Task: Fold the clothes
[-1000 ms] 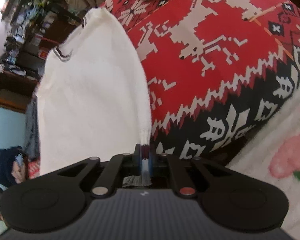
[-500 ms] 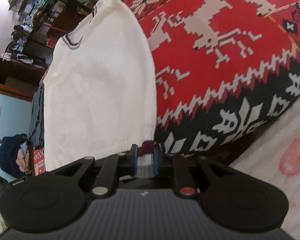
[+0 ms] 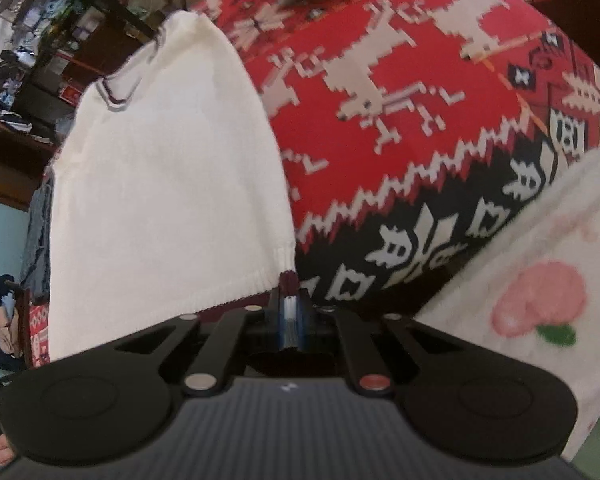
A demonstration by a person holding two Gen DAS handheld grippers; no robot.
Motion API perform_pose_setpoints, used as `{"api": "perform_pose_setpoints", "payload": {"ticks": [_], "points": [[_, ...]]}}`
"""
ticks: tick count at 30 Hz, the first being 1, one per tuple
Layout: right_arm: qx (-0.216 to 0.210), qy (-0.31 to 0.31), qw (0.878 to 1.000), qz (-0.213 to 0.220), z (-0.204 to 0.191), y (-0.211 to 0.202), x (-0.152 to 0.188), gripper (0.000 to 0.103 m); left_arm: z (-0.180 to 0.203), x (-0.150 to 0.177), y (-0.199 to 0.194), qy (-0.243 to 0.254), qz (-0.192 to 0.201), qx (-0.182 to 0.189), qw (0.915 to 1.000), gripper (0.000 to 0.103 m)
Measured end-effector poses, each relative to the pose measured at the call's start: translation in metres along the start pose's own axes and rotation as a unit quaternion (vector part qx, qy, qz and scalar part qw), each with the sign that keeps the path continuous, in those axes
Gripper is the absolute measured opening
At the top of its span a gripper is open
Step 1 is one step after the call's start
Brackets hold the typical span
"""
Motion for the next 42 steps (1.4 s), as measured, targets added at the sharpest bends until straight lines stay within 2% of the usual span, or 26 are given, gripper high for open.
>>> {"api": "perform_pose_setpoints", "payload": {"ticks": [4,8,10,12,15,18,20,22,24,26,27,28,30,32,34,35,37,40,42], "points": [[0.009,-0.001,1.0,-0.01,0.001,0.011,0.002,0.006,-0.001,-0.002,0.006,0.005,-0.006,-0.002,1.0,0.009],[0.002,0.01,1.0,-0.012,0.008,0.013,0.001,0.013,-0.008,-0.002,0.008,-0.003,-0.003,-0.009,0.9999,0.032],[0.007,0.007,1.0,-0.008,0.007,0.009,0.001,0.026,-0.011,-0.001,0.004,-0.006,0.006,-0.005,0.9999,0.035],[0.009,-0.002,1.0,0.005,0.005,0.002,0.001,0.026,-0.01,0.001,-0.003,-0.001,0.019,-0.006,0.9998,0.037],[0.01,-0.01,1.0,0.019,0.002,-0.012,-0.002,0.032,-0.01,-0.001,-0.016,0.01,0.035,-0.02,0.9991,0.039],[0.006,-0.01,0.999,0.034,0.002,-0.026,-0.009,0.039,-0.017,-0.007,-0.031,0.003,0.055,-0.014,0.9984,0.042],[0.003,-0.01,0.999,0.046,0.001,-0.035,-0.015,0.044,-0.018,-0.014,-0.039,-0.009,0.071,-0.006,0.9974,0.045],[-0.003,-0.024,0.998,0.057,-0.005,-0.041,-0.023,0.054,-0.012,-0.021,-0.046,-0.004,0.089,0.002,0.9961,0.049],[0.0,-0.049,0.996,0.069,-0.014,-0.045,-0.029,0.061,0.0,-0.03,-0.048,0.008,0.109,-0.005,0.994,0.053],[0.014,-0.083,0.994,0.074,-0.028,-0.044,-0.035,0.064,0.012,-0.037,-0.049,0.02,0.126,-0.007,0.9919,0.055],[0.021,-0.1,0.992,0.076,-0.035,-0.044,-0.038,0.068,0.019,-0.041,-0.047,0.03,0.127,-0.006,0.9914,0.06],[0.024,-0.113,0.99,0.076,-0.041,-0.042,-0.041,0.076,0.026,-0.045,-0.044,0.039,0.13,-0.005,0.9908,0.062],[0.026,-0.14,0.987,0.074,-0.054,-0.037,-0.046,0.085,0.037,-0.053,-0.038,0.05,0.138,-0.007,0.9891,0.063],[0.029,-0.156,0.984,0.08,-0.066,-0.028,-0.05,0.089,0.045,-0.059,-0.03,0.05,0.145,-0.008,0.9882,0.07],[0.037,-0.162,0.982,0.09,-0.073,-0.02,-0.056,0.099,0.051,-0.067,-0.021,0.049,0.157,-0.007,0.9863,0.071],[0.042,-0.163,0.981,0.094,-0.076,-0.015,-0.059,0.101,0.053,-0.07,-0.017,0.054,0.166,-0.009,0.9846,0.076],[0.073,-0.151,0.98,0.108,-0.078,-0.005,-0.066,0.102,0.057,-0.077,-0.009,0.063,0.184,-0.014,0.9809,0.077],[0.115,-0.14,0.975,0.126,-0.076,0.011,-0.076,0.102,0.058,-0.085,0.0,0.08,0.226,-0.023,0.9706,0.078],[0.132,-0.149,0.971,0.135,-0.075,0.02,-0.081,0.102,0.058,-0.095,0.007,0.085,0.229,-0.041,0.9689,0.078]]}}
Point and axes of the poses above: each gripper's, at about its wrist camera, not at the fingertips, and y roughly the way its jaws point, z to its right, x to its underside, the point moved 1 cm from there along y, roughly the way its jaws point, and after that the axes turned 6 degrees about -y, right-handed, at the moved point
